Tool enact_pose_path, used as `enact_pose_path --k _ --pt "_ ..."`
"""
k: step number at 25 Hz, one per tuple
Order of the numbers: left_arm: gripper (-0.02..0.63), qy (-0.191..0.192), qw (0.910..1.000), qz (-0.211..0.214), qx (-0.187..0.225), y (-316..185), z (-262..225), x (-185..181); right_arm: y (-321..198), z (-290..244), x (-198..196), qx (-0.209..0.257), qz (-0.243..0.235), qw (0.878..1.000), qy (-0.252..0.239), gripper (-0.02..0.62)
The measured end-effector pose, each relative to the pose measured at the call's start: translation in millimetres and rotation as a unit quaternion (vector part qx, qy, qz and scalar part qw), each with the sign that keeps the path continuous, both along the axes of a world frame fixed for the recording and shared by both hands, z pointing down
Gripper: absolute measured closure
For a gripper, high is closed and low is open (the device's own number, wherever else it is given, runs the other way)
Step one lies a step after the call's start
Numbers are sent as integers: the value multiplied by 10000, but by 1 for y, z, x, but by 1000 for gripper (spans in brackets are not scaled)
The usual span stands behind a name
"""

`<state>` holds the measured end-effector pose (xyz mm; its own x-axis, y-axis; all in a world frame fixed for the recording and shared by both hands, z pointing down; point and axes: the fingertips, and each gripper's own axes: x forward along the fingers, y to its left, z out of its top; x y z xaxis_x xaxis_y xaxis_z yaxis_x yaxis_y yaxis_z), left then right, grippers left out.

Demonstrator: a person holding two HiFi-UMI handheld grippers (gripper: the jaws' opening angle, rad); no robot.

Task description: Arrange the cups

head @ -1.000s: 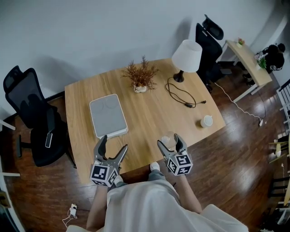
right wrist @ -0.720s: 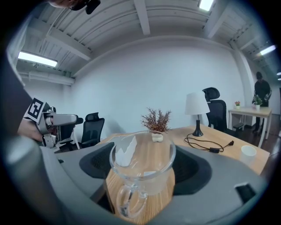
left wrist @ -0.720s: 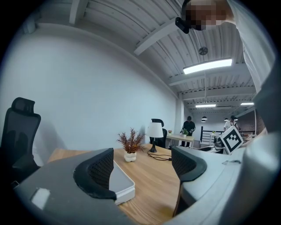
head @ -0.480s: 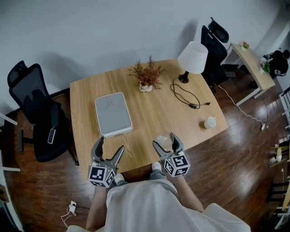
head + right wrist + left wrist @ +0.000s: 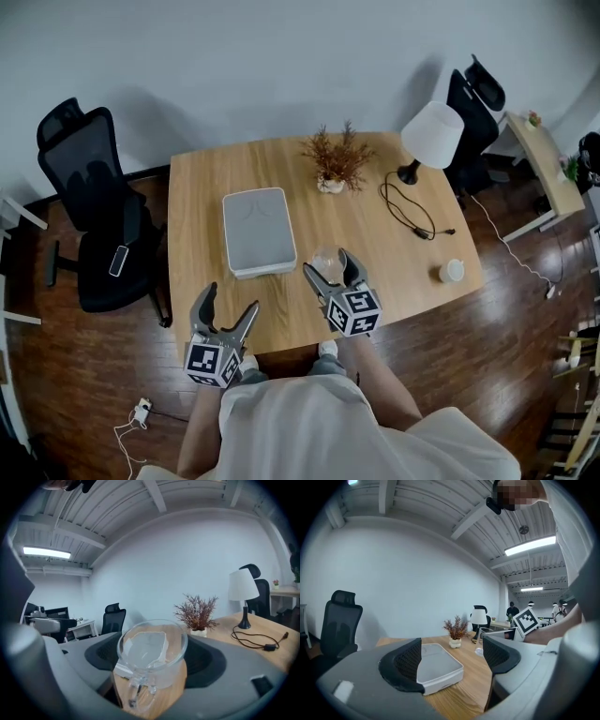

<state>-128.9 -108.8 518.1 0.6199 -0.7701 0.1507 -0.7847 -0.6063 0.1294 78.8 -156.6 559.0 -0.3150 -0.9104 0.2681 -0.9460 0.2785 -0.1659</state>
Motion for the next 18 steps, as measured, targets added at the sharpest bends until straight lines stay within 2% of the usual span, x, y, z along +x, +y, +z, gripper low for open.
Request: enact_pose_path --k 10,18 --pt "212 -57 9992 -394 -54 -16 4 -43 -112 -1 -64 17 -544 9984 -125 187" --pt "212 -163 9990 -407 86 -44 -2 -64 -200 17 -121 -245 -964 9950 -107 187"
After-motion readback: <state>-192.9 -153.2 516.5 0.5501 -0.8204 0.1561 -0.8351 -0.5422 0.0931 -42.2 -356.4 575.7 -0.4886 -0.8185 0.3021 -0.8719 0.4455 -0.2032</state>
